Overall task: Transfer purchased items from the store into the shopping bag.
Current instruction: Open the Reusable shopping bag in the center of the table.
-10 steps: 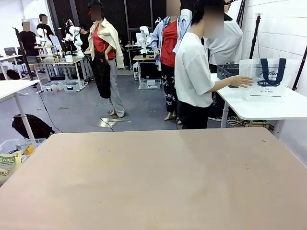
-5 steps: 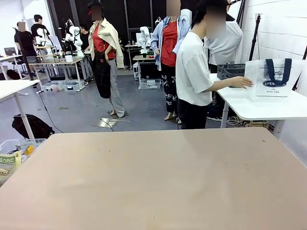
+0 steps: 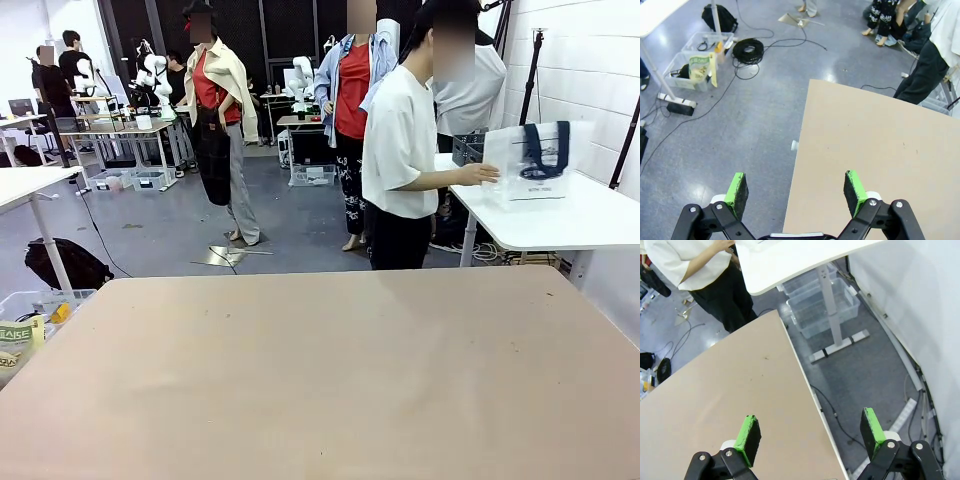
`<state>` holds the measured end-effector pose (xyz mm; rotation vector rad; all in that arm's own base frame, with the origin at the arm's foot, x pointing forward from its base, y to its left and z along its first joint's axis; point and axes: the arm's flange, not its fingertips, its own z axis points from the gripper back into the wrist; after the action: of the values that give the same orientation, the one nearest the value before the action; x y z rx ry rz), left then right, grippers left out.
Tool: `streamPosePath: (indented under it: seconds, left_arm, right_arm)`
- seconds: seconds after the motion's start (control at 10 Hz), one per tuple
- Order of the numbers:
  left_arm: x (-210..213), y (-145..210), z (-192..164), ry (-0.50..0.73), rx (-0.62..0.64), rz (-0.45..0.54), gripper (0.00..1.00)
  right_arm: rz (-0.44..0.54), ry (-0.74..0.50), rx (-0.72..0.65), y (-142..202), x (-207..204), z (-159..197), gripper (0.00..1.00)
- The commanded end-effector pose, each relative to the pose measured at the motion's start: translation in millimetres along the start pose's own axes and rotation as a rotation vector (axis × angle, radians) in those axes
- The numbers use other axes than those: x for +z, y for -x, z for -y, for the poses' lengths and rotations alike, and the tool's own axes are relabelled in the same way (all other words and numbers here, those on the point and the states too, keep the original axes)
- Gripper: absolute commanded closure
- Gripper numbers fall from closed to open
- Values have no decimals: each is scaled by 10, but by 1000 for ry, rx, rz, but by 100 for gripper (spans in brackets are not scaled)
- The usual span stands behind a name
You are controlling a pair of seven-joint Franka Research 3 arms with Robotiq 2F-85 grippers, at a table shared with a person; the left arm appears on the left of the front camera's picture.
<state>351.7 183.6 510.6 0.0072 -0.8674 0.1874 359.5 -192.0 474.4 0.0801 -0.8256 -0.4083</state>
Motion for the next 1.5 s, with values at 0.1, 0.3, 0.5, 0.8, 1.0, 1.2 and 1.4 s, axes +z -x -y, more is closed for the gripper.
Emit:
streamPosePath:
  seconds: [0.1, 0.3, 0.5, 0.8, 1.0, 1.2, 1.4]
  left_arm:
    - [8, 1, -11, -5, 16, 0, 0]
    - [8, 1, -11, -5, 16, 0, 0]
    - [8, 1, -11, -5, 16, 0, 0]
    - [8, 1, -11, -5, 16, 0, 0]
    - [8, 1, -11, -5, 16, 0, 0]
    - [8, 1, -11, -5, 16, 0, 0]
    - [8, 1, -11, -5, 16, 0, 0]
  right_arm:
    - [-2, 5, 12, 0, 13, 8, 0]
    - [-2, 5, 12, 0, 13, 8, 0]
    - [-2, 5, 12, 0, 13, 8, 0]
    - [-2, 5, 12, 0, 13, 8, 0]
    - [-2, 5, 12, 0, 13, 8, 0]
    - [-2, 5, 12, 0, 13, 8, 0]
    - [-2, 5, 12, 0, 13, 8, 0]
